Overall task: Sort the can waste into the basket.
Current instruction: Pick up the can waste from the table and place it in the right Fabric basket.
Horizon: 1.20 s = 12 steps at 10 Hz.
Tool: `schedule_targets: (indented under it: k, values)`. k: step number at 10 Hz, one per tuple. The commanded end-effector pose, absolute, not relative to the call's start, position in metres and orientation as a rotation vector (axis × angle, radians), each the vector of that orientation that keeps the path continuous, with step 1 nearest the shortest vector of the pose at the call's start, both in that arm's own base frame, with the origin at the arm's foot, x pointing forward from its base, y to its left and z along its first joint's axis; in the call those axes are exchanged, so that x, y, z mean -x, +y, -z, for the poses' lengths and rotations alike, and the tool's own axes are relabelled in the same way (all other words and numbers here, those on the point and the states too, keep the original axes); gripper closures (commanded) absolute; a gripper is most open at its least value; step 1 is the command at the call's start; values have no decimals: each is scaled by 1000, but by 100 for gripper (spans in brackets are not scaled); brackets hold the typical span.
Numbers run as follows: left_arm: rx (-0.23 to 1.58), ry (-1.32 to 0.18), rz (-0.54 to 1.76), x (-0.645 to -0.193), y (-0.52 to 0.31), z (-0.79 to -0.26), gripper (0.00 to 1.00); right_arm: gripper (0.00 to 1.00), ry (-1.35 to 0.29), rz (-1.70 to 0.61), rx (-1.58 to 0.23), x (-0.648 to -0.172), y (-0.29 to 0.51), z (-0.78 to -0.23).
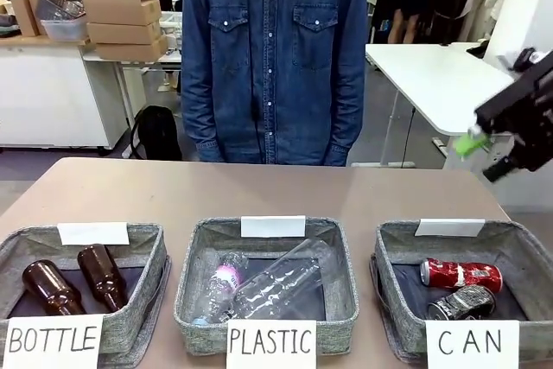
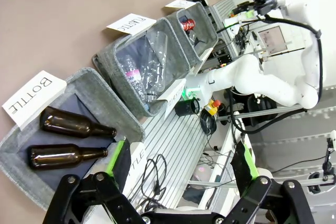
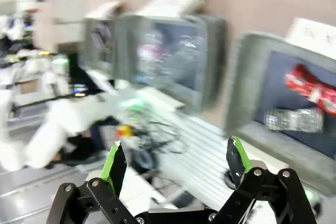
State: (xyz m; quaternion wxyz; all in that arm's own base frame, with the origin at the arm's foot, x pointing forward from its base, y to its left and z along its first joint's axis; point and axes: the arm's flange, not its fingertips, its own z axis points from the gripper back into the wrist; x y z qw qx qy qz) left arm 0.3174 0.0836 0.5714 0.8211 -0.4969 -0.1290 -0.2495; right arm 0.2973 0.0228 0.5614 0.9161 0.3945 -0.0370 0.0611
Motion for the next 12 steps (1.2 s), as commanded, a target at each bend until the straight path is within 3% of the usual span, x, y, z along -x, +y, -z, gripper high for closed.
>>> schedule_targets:
  k: [1,3,4,12]
  values:
    - [1056,-273,551,-315,86,-572,0,0,-60,-37,-1263,-297,22,-576]
    - [1056,-273,551,-315,86,-572,0,0,-76,130,-1480,-302,13,-584]
    - [1056,-273,551,-315,86,-572,0,0,-68,-79,-1145,-295,20,-582]
    - [1056,-273,551,-315,86,-572,0,0,-68,-79,-1145,-295,20,-582]
